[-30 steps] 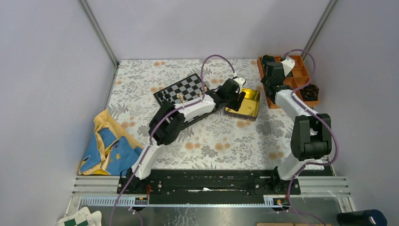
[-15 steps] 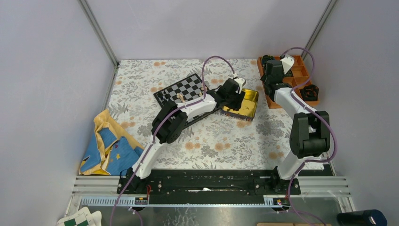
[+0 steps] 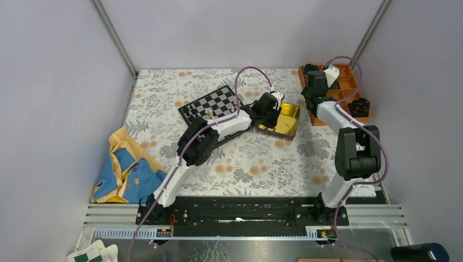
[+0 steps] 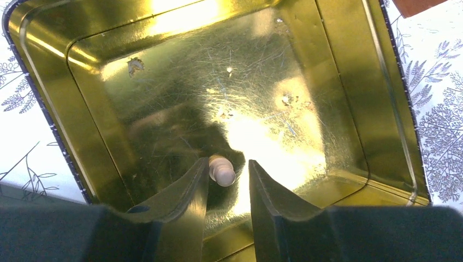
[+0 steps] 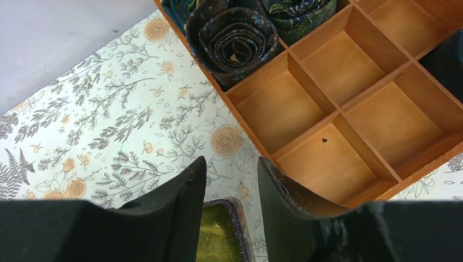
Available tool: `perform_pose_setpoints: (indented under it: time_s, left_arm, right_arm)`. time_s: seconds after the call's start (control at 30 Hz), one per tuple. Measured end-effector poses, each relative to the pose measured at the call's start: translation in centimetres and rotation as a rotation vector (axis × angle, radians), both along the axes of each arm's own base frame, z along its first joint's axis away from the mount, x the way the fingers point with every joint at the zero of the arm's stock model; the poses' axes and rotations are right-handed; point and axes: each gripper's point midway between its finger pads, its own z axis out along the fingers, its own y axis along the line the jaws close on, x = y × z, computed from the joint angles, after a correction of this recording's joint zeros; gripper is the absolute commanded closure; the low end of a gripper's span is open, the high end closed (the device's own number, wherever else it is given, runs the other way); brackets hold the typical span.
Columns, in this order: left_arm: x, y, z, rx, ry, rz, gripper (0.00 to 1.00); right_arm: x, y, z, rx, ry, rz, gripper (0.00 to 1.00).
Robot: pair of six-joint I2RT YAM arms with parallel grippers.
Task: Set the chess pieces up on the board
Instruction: Pick up the chess piece from the storage box.
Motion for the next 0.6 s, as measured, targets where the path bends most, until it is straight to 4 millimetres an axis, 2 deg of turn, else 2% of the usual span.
perform_pose_setpoints:
  time_s: [0.5,0.6]
  left_arm:
    - [0.51,0.41,-0.55,0.026,-0.02,0.028,0.9]
    - [0.61,0.48,-0.55,0.036,-0.031,0.037,0.92]
  right_arm:
    - [0.55,0.08,-0.16,0.002,-0.009,0.001,0.54]
    - [0.65,0.09,-0.01,0.002,-0.013,0.001,0.54]
